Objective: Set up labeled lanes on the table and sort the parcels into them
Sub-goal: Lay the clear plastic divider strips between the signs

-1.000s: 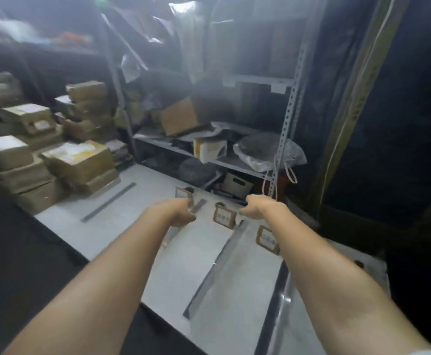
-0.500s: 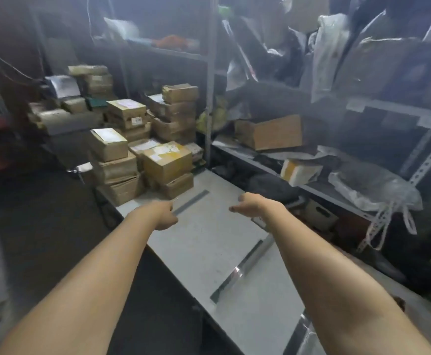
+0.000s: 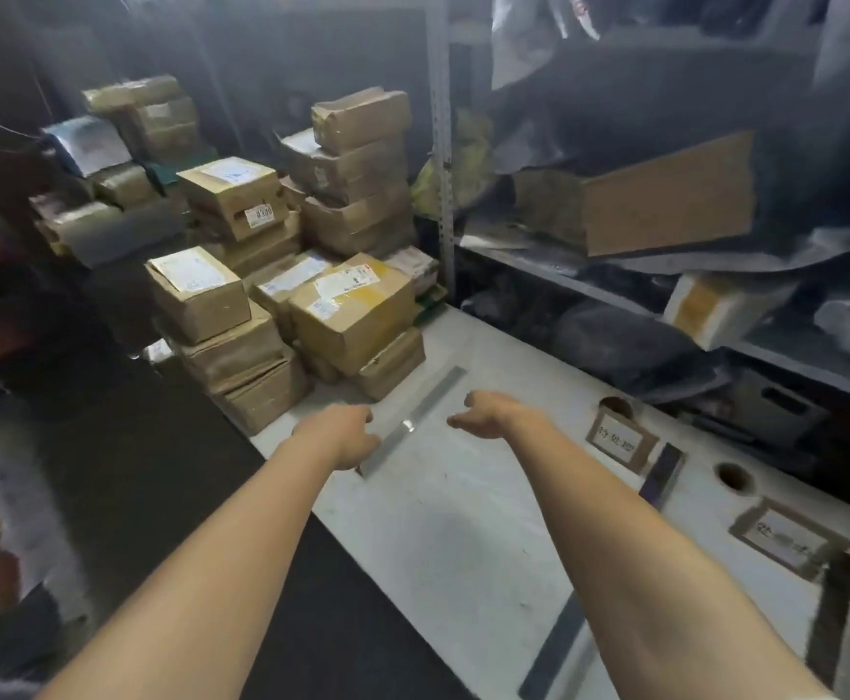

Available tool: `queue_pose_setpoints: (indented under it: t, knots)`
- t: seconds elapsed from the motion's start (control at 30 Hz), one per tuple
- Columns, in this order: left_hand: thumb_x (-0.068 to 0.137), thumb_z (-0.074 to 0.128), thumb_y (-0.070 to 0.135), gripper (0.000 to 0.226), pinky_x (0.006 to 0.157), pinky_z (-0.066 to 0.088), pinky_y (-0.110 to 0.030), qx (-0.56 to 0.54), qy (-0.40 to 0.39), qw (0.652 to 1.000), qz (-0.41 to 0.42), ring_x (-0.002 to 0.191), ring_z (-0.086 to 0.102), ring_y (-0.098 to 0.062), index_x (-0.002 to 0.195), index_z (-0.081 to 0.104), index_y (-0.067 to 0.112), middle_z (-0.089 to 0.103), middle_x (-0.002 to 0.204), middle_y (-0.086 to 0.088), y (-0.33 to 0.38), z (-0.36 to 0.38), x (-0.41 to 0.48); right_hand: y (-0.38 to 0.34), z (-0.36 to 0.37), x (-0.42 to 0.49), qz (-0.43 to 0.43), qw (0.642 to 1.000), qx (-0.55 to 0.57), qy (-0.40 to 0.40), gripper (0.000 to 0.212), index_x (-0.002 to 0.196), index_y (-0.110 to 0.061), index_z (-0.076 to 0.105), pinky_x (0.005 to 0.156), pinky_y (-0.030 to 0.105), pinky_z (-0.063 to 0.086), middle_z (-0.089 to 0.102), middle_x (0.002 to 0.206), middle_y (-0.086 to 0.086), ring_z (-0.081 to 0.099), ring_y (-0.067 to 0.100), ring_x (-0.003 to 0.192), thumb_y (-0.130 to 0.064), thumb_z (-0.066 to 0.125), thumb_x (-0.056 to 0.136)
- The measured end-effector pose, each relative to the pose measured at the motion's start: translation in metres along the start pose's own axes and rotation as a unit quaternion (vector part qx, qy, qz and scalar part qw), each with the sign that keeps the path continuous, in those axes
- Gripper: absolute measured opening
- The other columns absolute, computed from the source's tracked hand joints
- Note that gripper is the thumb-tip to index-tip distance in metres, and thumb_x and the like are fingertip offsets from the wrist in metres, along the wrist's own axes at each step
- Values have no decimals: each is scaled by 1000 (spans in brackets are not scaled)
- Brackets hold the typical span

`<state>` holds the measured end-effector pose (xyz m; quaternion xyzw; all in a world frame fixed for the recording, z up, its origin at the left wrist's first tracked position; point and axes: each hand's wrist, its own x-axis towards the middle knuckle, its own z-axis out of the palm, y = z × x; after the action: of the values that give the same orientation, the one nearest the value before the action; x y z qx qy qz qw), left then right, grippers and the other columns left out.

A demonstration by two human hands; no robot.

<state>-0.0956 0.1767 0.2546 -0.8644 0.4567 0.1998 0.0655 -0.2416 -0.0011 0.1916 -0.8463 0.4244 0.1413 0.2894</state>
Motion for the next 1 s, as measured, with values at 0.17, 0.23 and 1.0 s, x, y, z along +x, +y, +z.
queue_pose_setpoints:
  t: [0.17,0.23,1.0]
  knots:
    - [99,43,47,50,100,47,-40,-12,-21,999,22,128,51,-24,145,44,27,50,146,-2,-18,8,68,-8,18,53,37,996,85,5,65,150,-12,39,108,41,39,45,153,8,46,30,136,-54,44,100]
    - [101,39,48,48,98,49,-40,-24,-29,999,27,126,52,-25,144,46,26,51,144,-3,-29,12,93,-13,24,70,57,989,135,20,64,150,-12,39,105,40,39,45,152,8,47,29,135,-53,41,102]
    - [101,50,13,68,63,58,-21,-368,-370,842,133,101,59,-10,153,22,45,48,138,9,-79,91,223,-80,95,220,216,703,640,222,73,149,-33,39,115,49,36,44,152,-5,43,24,138,-78,36,91]
